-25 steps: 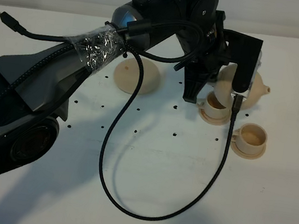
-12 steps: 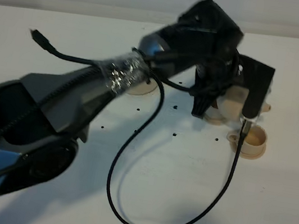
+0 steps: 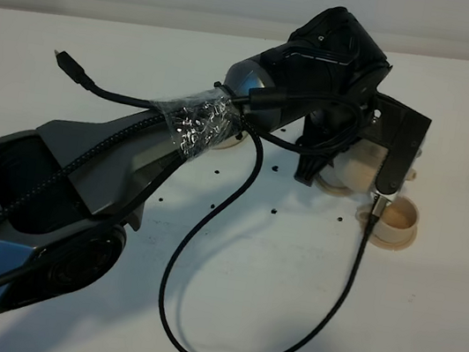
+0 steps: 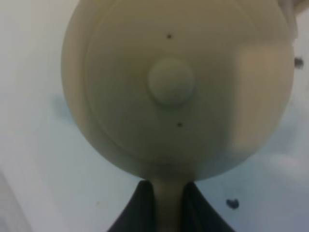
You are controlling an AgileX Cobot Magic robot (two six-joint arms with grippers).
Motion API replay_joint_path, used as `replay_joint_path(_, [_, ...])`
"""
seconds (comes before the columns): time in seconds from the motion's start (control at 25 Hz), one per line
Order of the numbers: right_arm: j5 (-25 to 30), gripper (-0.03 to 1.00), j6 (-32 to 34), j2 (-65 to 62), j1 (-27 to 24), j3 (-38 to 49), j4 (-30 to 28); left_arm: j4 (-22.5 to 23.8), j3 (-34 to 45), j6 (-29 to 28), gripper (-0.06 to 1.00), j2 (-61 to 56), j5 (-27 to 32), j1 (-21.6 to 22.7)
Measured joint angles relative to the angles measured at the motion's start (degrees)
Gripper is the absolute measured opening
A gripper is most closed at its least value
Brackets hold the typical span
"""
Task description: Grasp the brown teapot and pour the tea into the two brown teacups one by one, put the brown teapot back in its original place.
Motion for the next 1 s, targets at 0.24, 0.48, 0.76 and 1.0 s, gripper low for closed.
replay_joint_path(0.24, [0.0, 0.41, 0.0, 0.0, 0.0, 0.0, 0.0, 2.2, 0.0, 0.9, 0.09, 0.0, 0.3, 0.0])
replay_joint_path(0.48, [0.0, 0.41, 0.0, 0.0, 0.0, 0.0, 0.0, 2.9, 0.0, 3.0, 0.08, 0.0, -0.5, -0.8])
replay_joint_path(0.76, [0.0, 0.41, 0.0, 0.0, 0.0, 0.0, 0.0, 5.7, 0.0, 3.2, 0.08, 0.0, -0.9, -1.6])
replay_joint_path(1.0, [0.0, 0.41, 0.0, 0.0, 0.0, 0.0, 0.0, 6.9, 0.0, 3.6, 0.08, 0.0, -1.0, -2.4])
